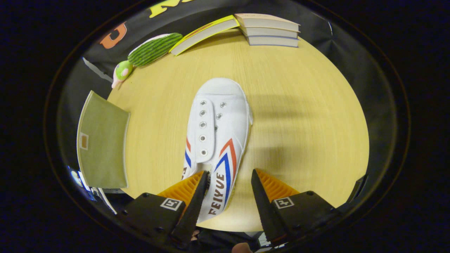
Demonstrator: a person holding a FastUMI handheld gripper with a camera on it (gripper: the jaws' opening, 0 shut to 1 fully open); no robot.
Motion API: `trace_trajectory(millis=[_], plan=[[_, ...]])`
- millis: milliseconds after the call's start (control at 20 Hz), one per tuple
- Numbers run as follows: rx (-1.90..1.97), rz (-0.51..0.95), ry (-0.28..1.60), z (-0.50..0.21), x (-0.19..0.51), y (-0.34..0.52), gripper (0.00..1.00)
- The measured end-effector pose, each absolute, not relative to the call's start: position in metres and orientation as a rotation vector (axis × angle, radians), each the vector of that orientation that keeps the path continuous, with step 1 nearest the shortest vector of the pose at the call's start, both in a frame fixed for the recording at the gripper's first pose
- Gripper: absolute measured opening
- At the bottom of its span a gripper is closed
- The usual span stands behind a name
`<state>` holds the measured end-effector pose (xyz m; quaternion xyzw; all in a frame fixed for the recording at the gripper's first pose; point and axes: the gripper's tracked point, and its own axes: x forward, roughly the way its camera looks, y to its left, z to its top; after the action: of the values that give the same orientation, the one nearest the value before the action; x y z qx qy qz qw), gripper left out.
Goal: Open the storage box then place both shoes into the box .Put the left shoe in first, then the right shoe, with the right side of both shoes facing outward in a uniform manner.
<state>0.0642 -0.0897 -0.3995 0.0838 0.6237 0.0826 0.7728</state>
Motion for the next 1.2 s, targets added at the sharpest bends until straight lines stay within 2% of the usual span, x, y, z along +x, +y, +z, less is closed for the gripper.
trace_trajectory(millis=[150, 200, 300, 350, 450, 550, 750, 1000, 1200], plan=[[0.234, 0.167, 1.366, -0.398, 0.061, -0.086, 0.5], [0.267, 0.15, 1.367, -0.399, 0.063, -0.088, 0.48], [0.35, 0.116, 1.365, -0.396, 0.067, -0.092, 0.34], [0.379, 0.111, 1.361, -0.396, 0.066, -0.093, 0.23], [0.447, 0.089, 1.35, -0.393, 0.068, -0.09, 0.13], [0.55, 0.055, 1.348, -0.387, 0.068, -0.083, 0.09], [0.643, 0.09, 1.335, -0.358, 0.06, -0.055, 0.08], [0.698, 0.203, 1.249, -0.261, 0.045, 0.006, 0.08], [0.583, 0.28, 1.173, -0.194, 0.034, 0.066, 0.08]])
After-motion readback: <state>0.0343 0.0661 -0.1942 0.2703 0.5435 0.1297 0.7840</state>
